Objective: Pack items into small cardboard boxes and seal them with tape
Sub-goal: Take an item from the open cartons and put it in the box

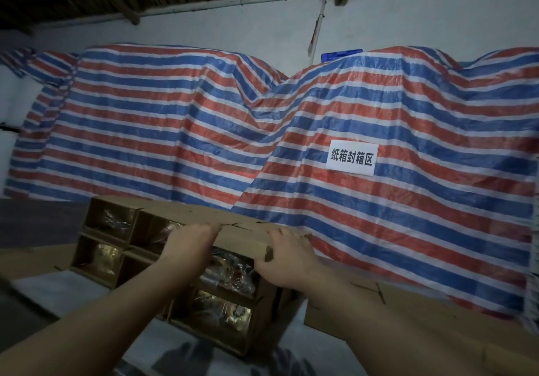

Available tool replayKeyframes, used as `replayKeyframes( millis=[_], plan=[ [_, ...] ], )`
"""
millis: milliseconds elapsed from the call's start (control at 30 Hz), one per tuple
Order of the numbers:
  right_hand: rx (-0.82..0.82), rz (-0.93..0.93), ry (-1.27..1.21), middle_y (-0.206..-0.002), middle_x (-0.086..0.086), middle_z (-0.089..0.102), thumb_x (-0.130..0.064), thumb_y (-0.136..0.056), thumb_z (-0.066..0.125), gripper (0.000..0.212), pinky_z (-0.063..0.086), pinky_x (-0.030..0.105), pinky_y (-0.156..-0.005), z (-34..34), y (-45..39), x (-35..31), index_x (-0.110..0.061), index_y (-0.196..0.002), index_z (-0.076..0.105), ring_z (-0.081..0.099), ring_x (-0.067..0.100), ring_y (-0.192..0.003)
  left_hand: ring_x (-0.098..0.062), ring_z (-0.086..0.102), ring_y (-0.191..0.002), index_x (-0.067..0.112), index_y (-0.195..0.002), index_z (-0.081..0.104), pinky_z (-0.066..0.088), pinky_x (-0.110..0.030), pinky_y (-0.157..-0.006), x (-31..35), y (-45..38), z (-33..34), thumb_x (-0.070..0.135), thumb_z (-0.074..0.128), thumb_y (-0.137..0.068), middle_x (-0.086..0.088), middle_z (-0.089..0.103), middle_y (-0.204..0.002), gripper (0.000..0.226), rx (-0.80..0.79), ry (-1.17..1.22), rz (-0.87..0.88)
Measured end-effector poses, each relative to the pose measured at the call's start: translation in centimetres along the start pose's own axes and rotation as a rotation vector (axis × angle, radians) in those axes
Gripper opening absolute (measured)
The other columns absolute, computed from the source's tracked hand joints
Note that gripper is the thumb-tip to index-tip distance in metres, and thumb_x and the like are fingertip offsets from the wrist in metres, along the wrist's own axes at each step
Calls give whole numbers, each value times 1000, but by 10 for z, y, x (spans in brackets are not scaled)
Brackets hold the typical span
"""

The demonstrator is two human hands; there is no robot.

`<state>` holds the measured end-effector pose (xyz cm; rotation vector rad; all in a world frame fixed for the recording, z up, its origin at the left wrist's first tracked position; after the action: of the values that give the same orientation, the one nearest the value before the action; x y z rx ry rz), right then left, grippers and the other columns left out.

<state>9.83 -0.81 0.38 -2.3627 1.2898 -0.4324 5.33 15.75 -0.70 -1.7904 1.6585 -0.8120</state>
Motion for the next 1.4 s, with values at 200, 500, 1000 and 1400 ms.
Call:
replayKeyframes(
  millis=[200,500,1000,1400],
  plan=[
    [-78,-7,-20,-131,4,47,-42,-88,54,52,37,45,-108,25,-10,-10,-20,-134,44,46,26,-123,-23,31,-142,17,-151,23,25,-41,-119,-10,-17,28,30,58,-95,-4,35,-153,67,-47,-312,58],
    [142,-30,53,-118,8,58,-23,-96,50,23,45,43,-99,27,-7,-24,-16,-117,57,55,27,-110,-20,36,-137,23,-141,41,24,-41,-118,-23,-23,57,30,60,-91,1,45,-145,54,-128,-310,86],
    [179,2,-79,-102,5,64,-7,-97,54,15,54,32,-78,-15,-9,-7,-15,-109,61,63,21,-91,-7,60,-86,26,-106,56,55,-29,-82,-26,-19,4,22,57,-96,7,61,-95,11,19,148,-93],
    [-31,212,-351,-89,14,62,-15,-102,52,20,49,37,-68,-113,18,66,0,-100,65,60,26,-79,-23,66,-94,15,-101,66,56,-39,-86,22,-57,-38,18,68,-90,-9,68,-103,12,-284,941,-302]
  ],
)
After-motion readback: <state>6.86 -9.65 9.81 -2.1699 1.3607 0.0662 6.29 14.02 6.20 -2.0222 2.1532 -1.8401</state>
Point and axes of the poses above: each hand's wrist, its own y-axis away from the middle knuckle, its own z-axis out of the palm, x = y × z, the point moved 8 cm from there along -y, towards the middle knuckle
